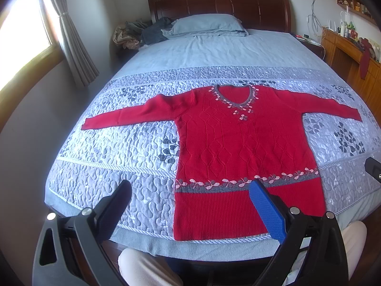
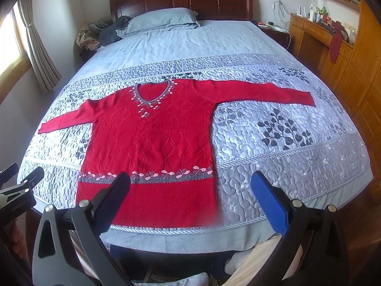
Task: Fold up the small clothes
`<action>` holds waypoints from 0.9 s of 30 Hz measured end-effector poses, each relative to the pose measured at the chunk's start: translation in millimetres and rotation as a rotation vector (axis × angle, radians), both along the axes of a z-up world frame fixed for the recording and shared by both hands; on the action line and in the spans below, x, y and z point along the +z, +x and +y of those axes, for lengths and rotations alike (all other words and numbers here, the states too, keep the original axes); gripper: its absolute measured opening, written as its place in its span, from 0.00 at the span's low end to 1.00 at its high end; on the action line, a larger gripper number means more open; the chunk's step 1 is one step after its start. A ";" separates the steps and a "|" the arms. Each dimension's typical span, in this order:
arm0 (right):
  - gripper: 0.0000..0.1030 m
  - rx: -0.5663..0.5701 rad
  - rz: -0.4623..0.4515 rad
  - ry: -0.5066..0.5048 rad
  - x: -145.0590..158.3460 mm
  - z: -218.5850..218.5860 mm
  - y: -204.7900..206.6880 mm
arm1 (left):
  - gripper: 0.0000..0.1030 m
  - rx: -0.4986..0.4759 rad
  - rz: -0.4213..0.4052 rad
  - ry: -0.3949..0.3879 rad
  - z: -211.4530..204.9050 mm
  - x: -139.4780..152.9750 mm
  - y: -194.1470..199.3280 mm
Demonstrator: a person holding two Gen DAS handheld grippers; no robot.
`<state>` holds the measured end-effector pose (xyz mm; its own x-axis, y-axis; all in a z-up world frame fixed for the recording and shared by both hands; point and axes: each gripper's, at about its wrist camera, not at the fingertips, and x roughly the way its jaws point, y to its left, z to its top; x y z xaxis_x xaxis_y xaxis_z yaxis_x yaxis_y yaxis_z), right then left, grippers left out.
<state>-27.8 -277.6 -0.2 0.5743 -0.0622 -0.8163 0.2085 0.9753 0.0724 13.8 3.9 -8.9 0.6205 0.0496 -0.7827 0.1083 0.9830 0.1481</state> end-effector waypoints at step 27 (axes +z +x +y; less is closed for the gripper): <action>0.97 -0.117 0.060 0.046 -42.9 -136.9 50.7 | 0.96 -0.003 0.034 0.011 -58.7 -29.1 69.6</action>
<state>22.9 -414.6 -43.1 0.5152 -0.0880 -0.8525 0.3259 0.9401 0.1000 83.5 -54.7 -38.0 0.5938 0.0566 -0.8026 0.1167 0.9809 0.1555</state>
